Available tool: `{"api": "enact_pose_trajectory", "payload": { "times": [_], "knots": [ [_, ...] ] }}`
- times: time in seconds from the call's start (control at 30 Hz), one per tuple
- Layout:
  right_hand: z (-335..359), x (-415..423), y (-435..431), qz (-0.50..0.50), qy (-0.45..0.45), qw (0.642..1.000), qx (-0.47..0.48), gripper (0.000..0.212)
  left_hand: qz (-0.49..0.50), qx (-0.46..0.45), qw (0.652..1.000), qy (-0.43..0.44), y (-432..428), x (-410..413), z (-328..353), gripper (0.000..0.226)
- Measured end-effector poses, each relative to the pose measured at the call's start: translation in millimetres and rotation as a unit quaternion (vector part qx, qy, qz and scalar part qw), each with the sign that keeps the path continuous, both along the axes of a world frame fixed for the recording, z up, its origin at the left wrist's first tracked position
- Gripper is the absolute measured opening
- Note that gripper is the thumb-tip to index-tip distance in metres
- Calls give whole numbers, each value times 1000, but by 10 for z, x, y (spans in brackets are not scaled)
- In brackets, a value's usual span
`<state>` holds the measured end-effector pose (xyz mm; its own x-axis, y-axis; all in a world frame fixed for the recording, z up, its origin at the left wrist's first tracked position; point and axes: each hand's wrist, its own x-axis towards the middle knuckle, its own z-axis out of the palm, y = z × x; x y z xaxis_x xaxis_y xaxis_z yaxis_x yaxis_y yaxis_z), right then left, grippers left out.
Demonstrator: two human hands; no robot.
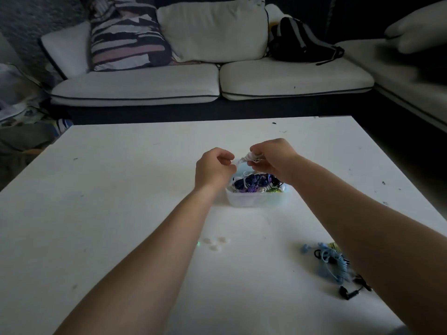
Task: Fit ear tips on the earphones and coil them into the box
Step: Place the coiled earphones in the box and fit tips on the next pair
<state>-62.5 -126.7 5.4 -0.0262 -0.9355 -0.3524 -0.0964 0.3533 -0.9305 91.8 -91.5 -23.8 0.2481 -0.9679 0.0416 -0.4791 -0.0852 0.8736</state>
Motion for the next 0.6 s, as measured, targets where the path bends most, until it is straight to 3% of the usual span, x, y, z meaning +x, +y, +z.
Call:
{"api": "enact_pose_trajectory", "payload": {
  "times": [0.13,0.2,0.37,0.6],
  "knots": [
    [-55,-20,-127,55,220,973,-51,9,-22,21,998,-47,-101,22,-149,17],
    [-67,-40,-81,44,259,962,-70,10,-19,9,999,-38,-79,48,-187,13],
    [-77,-173,208,38,221,969,-101,39,-8,-7,999,-39,120,87,-171,19],
    [-2,-690,833,42,202,974,-95,24,-59,-45,997,-25,686,-302,-74,14]
  ]
}}
